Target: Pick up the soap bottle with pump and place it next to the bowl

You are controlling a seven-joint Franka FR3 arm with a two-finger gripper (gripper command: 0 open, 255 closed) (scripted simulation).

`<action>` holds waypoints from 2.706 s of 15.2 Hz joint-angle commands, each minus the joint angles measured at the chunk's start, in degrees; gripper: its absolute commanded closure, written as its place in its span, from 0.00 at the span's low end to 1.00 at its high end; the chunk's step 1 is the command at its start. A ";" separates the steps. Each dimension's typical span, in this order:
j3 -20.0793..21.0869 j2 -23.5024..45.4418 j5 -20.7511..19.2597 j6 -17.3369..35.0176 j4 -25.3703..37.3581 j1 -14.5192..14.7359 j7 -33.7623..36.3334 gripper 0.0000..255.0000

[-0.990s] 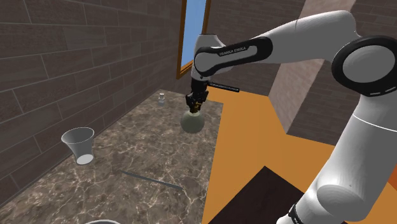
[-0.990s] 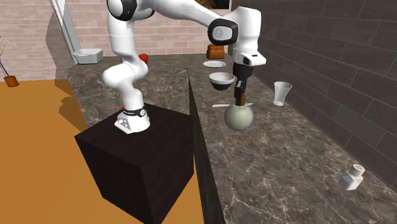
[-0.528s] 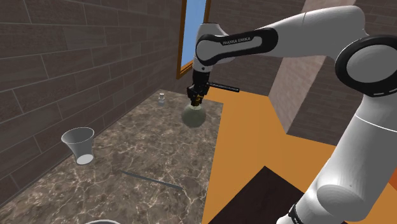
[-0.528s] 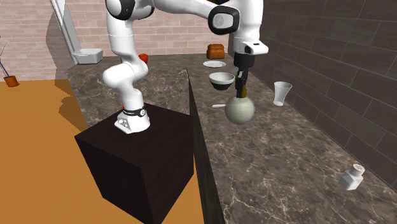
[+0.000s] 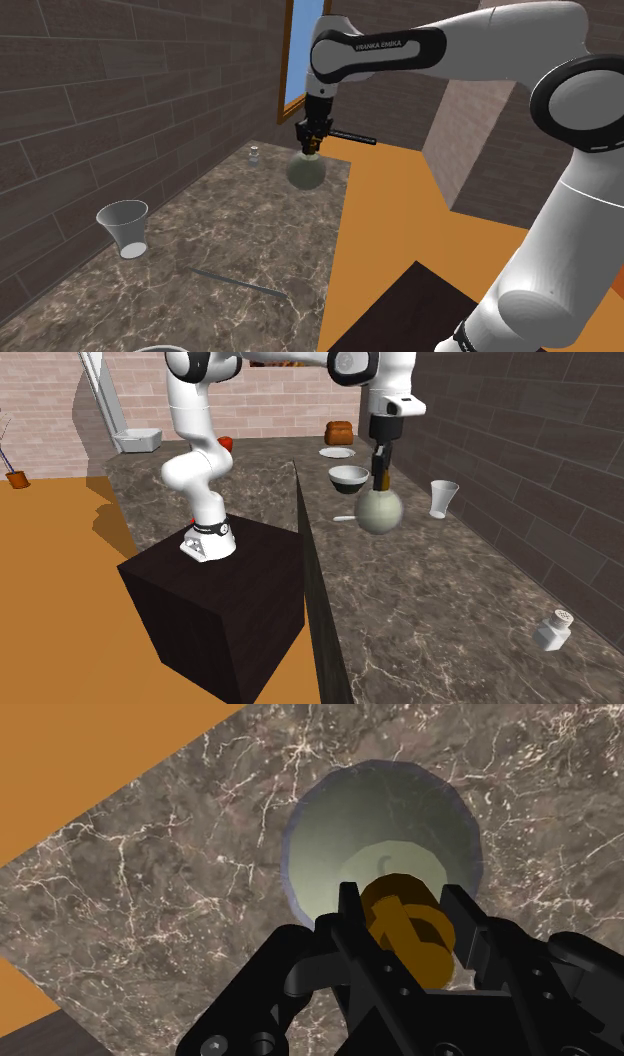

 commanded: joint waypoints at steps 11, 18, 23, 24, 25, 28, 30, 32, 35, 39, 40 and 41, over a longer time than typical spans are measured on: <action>0.08 0.88 -0.06 -9.54 10.42 0.12 -0.08 1.00; 0.62 0.76 -0.12 -13.73 14.47 0.82 1.03 1.00; 3.34 -4.28 0.33 -12.65 8.27 3.79 6.78 1.00; 3.92 -5.10 0.45 -12.52 7.30 4.39 7.97 1.00; 4.53 -5.88 0.58 -12.42 6.40 4.99 9.17 1.00; 6.43 -7.85 0.98 -12.21 4.19 6.78 12.84 1.00; 7.78 -8.88 1.25 -12.16 3.09 7.97 15.36 1.00; 9.18 -9.68 1.52 -12.16 2.28 9.17 17.93 1.00; 11.37 -10.44 1.87 -12.24 1.59 10.98 21.88 1.00; 14.44 -10.59 2.14 -12.48 1.64 13.42 27.38 1.00; 15.24 -10.46 2.15 -12.56 1.83 14.04 28.79 1.00; 16.05 -10.27 2.14 -12.65 2.08 14.65 30.22 1.00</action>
